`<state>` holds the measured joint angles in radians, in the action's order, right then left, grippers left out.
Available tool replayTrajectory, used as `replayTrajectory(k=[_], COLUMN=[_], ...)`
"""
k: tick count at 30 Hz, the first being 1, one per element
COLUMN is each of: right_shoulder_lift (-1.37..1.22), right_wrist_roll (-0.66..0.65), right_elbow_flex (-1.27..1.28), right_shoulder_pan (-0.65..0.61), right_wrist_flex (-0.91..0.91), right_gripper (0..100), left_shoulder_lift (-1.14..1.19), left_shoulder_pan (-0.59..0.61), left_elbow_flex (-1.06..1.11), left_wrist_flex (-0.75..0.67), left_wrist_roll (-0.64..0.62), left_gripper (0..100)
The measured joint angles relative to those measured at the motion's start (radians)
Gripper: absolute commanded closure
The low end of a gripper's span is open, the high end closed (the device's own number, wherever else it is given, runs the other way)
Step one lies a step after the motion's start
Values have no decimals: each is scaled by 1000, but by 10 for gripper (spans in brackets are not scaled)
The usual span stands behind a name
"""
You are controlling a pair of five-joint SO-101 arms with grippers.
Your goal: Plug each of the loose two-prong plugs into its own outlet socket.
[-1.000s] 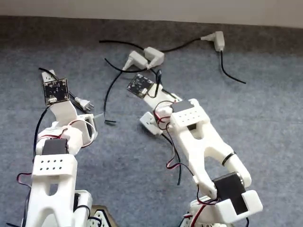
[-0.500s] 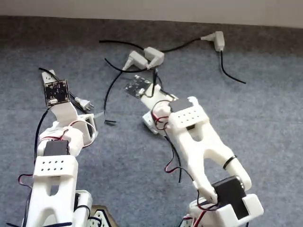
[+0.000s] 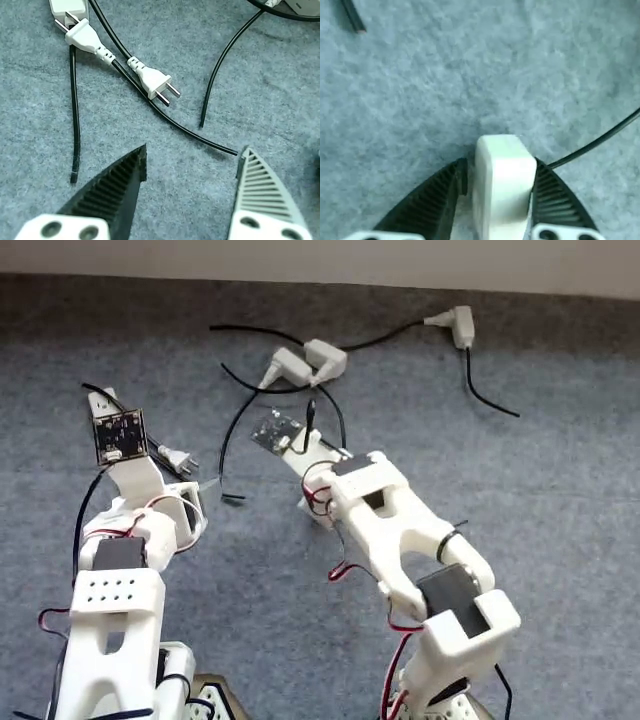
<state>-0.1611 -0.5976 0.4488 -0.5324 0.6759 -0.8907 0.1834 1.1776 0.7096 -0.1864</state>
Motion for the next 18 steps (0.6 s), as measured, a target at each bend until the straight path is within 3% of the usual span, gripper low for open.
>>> replayTrajectory(k=[8,18], right_shoulder_lift=[-2,3], right_wrist_roll=[0,-63], right_elbow_flex=[-176,-193], right_shoulder_pan=[126,186], right_wrist_flex=[181,212], right_gripper=[807,807], left_shoulder_lift=[0,0], left_shoulder_pan=[0,0], left_elbow_flex=[0,0], left_wrist_flex=[0,-2], left_wrist_roll=[0,0], left_gripper=[705,705])
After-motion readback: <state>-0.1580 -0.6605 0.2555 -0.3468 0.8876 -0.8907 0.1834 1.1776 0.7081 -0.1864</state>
